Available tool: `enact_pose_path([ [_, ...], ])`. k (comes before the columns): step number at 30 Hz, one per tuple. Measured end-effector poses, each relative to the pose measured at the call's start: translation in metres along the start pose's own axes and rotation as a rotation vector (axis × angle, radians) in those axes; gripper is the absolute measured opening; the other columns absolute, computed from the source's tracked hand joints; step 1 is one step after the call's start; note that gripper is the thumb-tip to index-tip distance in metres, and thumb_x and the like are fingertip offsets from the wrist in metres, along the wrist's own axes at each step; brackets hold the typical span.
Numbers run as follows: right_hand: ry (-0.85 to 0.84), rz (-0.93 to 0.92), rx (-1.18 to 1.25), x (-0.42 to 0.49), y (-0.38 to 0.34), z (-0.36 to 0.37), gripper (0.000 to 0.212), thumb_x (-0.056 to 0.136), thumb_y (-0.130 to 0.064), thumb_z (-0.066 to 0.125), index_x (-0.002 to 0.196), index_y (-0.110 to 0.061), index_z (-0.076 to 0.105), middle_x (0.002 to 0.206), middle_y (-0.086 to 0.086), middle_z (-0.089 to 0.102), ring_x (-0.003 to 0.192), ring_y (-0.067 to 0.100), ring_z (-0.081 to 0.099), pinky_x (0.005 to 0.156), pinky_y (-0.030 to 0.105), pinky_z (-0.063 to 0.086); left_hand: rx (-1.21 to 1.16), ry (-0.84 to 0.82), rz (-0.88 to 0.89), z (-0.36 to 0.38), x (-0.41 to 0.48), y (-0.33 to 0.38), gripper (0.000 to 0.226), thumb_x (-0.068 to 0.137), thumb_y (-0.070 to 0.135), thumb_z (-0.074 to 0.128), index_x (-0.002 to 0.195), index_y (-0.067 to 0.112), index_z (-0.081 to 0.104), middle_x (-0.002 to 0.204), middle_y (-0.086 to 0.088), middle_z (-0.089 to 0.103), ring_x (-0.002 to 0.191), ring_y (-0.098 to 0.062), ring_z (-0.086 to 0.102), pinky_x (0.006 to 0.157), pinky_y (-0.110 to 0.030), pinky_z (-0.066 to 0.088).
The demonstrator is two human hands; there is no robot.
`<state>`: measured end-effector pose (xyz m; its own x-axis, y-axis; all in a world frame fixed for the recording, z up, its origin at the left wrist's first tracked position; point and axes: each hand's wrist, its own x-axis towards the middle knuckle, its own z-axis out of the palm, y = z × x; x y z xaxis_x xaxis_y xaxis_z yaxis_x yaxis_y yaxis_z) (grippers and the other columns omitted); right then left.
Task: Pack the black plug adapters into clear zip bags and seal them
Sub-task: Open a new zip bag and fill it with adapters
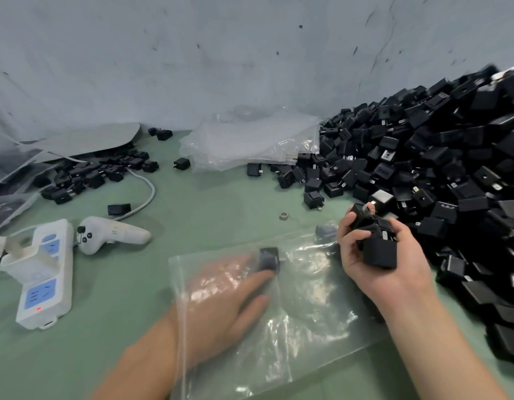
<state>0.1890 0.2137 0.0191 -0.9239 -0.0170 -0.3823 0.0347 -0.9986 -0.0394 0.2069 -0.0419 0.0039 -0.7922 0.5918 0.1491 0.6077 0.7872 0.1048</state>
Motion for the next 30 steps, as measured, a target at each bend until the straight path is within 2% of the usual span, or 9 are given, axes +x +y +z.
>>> enact_pose_path([
  [6,-0.011,0.021,-0.004,0.000,0.000,0.003,0.026,0.094,-0.033,0.055,0.101,-0.017,0.074,0.100,0.008,0.070,0.075,0.022,0.069,0.042,0.024,0.049,-0.036,0.079,0.026,-0.009,0.003,0.001,0.020,0.098,0.041,0.046,0.097,0.031,0.063,0.098,0.013,0.055,0.085,-0.004,0.054,0.080,-0.017,0.041],
  [8,-0.018,0.021,-0.013,0.000,0.001,0.004,0.028,0.094,-0.034,0.056,0.100,-0.016,0.075,0.101,0.008,0.070,0.076,0.023,0.069,0.042,0.024,0.049,-0.088,0.046,0.026,-0.003,0.009,0.002,0.033,0.100,0.049,0.032,0.109,0.034,0.060,0.106,0.019,0.047,0.092,0.003,0.049,0.088,-0.014,0.040],
  [12,-0.032,0.029,-0.043,-0.001,0.006,0.005,0.030,0.094,-0.036,0.054,0.101,-0.017,0.076,0.100,0.009,0.070,0.076,0.022,0.068,0.043,0.022,0.049,-0.210,0.001,0.030,0.011,0.019,0.000,0.056,0.099,0.054,0.024,0.143,0.031,0.048,0.138,0.023,0.036,0.116,0.016,0.033,0.106,-0.001,0.015],
  [14,-0.039,0.045,-0.065,-0.001,0.008,0.006,0.030,0.094,-0.037,0.054,0.099,-0.016,0.076,0.099,0.009,0.070,0.076,0.021,0.068,0.043,0.022,0.049,-0.202,-0.044,0.051,0.014,0.028,0.002,0.062,0.098,0.057,0.019,0.150,0.030,0.040,0.148,0.019,0.032,0.130,0.007,0.033,0.115,-0.015,0.021],
  [18,-0.066,0.074,-0.095,-0.001,0.012,0.004,0.031,0.094,-0.037,0.055,0.099,-0.016,0.077,0.100,0.007,0.069,0.075,0.021,0.068,0.042,0.022,0.049,-0.091,-0.057,0.057,0.016,0.039,0.008,0.060,0.101,0.058,0.018,0.156,0.034,0.026,0.156,0.016,0.028,0.119,-0.008,0.037,0.105,-0.024,0.030],
  [21,-0.081,0.087,-0.107,0.000,0.013,0.003,0.029,0.092,-0.036,0.055,0.098,-0.017,0.076,0.102,0.006,0.069,0.074,0.021,0.068,0.042,0.022,0.048,-0.011,-0.013,0.038,0.017,0.036,0.014,0.054,0.103,0.052,0.027,0.149,0.030,0.043,0.149,0.012,0.044,0.120,-0.013,0.046,0.098,-0.023,0.037],
  [24,-0.075,0.102,-0.107,0.001,0.013,0.002,0.028,0.090,-0.035,0.056,0.099,-0.017,0.076,0.104,0.006,0.069,0.074,0.022,0.068,0.041,0.023,0.048,-0.009,0.009,0.068,0.019,0.034,0.016,0.054,0.106,0.045,0.025,0.148,0.018,0.044,0.155,0.004,0.038,0.148,-0.013,0.021,0.122,-0.022,0.010],
  [26,-0.076,0.100,-0.104,0.002,0.013,0.001,0.028,0.090,-0.035,0.056,0.098,-0.016,0.076,0.103,0.006,0.069,0.074,0.022,0.068,0.041,0.023,0.049,-0.126,-0.050,0.089,0.023,0.036,0.013,0.057,0.106,0.045,0.026,0.154,0.016,0.033,0.161,0.004,0.026,0.152,-0.010,0.010,0.122,-0.022,0.000],
  [30,-0.075,0.097,-0.096,0.002,0.013,-0.001,0.028,0.091,-0.034,0.056,0.098,-0.015,0.076,0.101,0.008,0.069,0.075,0.023,0.068,0.041,0.024,0.049,-0.148,-0.089,0.099,0.019,0.041,0.015,0.057,0.105,0.046,0.026,0.156,0.020,0.028,0.159,0.009,0.028,0.143,-0.007,0.025,0.118,-0.023,0.018],
])
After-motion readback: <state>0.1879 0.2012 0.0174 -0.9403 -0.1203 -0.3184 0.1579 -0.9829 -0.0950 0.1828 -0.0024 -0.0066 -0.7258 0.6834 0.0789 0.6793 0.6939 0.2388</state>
